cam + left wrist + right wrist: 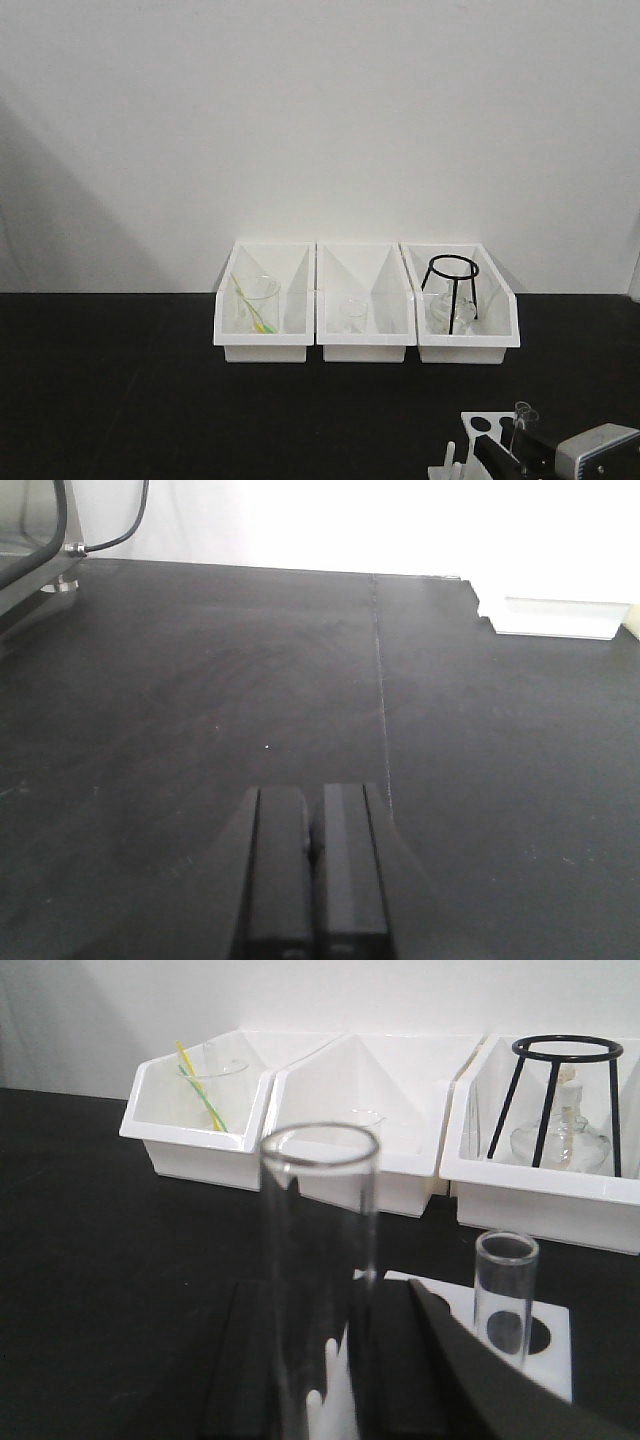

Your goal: Flip and reinsert test tube from rack

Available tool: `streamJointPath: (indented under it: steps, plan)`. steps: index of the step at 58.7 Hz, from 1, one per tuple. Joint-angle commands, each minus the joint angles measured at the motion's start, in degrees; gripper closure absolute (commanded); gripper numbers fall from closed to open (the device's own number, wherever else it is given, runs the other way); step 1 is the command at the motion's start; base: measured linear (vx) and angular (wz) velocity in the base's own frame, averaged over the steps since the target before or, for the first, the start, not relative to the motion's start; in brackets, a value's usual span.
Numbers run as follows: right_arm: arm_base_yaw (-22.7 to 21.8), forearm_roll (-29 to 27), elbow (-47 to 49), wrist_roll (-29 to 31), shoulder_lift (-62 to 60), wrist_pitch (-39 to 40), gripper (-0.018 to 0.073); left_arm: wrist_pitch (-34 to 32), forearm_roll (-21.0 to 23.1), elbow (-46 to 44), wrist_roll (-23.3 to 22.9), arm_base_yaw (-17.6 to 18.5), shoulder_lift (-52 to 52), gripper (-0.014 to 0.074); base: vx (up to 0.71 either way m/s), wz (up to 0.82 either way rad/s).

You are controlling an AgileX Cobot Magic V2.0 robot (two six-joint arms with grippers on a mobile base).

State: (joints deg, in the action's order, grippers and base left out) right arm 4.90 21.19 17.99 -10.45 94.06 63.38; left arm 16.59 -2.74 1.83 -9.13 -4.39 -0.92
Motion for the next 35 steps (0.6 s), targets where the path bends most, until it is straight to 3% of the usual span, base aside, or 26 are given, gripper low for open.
streamJointPath:
  steps: [1,16,23,35]
  plan:
    - [-0.3,1.0,0.8,0.4,-1.6,4.1,0.0397,-5.0,0.3,0.0,0.0,0.4,-0.6,0.0603,0.0,0.0]
    - [-0.3,0.6,0.8,0.4,-1.6,4.1,0.0141,-5.0,0.3,0.0,0.0,0.4,-0.6,0.0603,0.0,0.0]
    - [-0.3,0.2,0.8,0.4,-1.6,4.1,0.0091,-5.0,0.3,0.0,0.0,0.4,-0.6,0.0603,0.0,0.0]
    - [-0.3,-0.7,0.8,-1.0,-6.9,5.5,0.0085,-5.0,0.3,0.0,0.0,0.4,-0.6,0.0603,0.0,0.0]
